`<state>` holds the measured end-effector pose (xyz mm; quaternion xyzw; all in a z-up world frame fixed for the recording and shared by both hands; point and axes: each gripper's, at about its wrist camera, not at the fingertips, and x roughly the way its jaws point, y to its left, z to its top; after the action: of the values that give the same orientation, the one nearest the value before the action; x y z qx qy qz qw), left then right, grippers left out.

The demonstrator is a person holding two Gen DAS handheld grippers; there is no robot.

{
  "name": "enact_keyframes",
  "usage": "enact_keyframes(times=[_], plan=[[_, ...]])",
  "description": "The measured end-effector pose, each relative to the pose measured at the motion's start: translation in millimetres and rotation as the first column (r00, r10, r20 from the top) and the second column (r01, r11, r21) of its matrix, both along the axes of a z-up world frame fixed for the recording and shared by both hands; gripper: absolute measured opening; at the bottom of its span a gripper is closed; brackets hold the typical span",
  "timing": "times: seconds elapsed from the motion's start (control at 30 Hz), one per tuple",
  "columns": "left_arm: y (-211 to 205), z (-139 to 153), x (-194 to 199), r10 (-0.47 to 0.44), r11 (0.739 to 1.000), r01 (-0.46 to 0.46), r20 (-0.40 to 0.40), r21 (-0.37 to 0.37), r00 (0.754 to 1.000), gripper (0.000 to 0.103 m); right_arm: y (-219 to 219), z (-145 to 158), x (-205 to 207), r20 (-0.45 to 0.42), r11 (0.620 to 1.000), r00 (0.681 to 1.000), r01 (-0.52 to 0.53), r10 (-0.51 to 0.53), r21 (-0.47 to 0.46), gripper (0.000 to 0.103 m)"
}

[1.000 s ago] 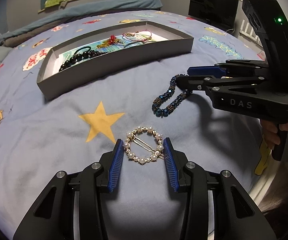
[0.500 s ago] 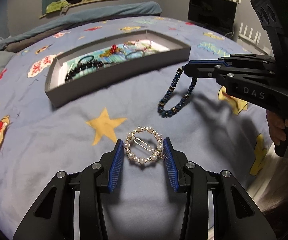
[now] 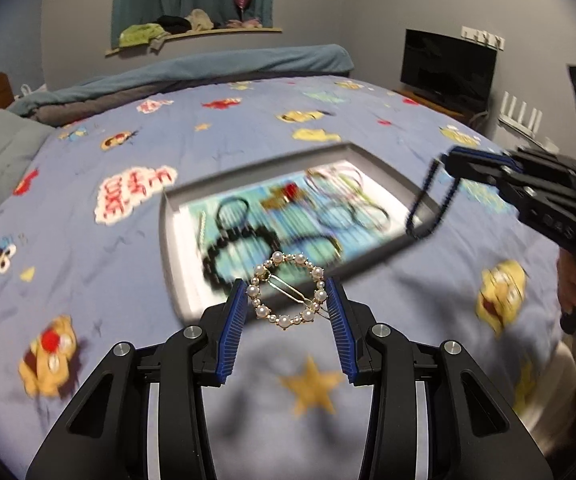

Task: Organize jewelry
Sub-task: 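Carry the pearl clip and blue bracelet into the grey box while both tools open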

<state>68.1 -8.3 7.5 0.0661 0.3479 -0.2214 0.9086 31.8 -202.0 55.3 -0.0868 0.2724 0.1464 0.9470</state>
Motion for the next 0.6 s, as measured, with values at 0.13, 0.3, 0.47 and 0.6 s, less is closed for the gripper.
enact_keyframes(times=[0.13, 0.3, 0.47, 0.6], plan=[[-10.4, 0.4, 41.3, -0.001, 1.000, 0.001, -0.010, 0.018, 1.000, 0.042, 1.6, -0.2, 20.3, -0.007, 1.000, 1.000, -0.006, 0.007, 0.018, 0.007], [-34.8, -13.9, 80.6, -0.030, 0.997, 0.032, -0.030, 0.065, 0.999, 0.042, 8.7, -14.0, 43.7, -0.030, 1.000, 0.999, -0.021, 0.022, 0.020, 0.007], [-56.7, -30.0, 114.4, -0.076, 0.994, 0.082, -0.077, 0.078, 0.994, 0.042, 9.1, -35.6, 57.8, -0.085, 0.999, 0.996, -0.025, 0.026, 0.020, 0.007], [-74.7, -46.1, 134.5, -0.100, 0.987, 0.114, -0.124, 0.110, 0.987, 0.042, -0.5, -58.8, 70.6, -0.152, 1.000, 0.988, 0.005, -0.003, 0.013, 0.007]])
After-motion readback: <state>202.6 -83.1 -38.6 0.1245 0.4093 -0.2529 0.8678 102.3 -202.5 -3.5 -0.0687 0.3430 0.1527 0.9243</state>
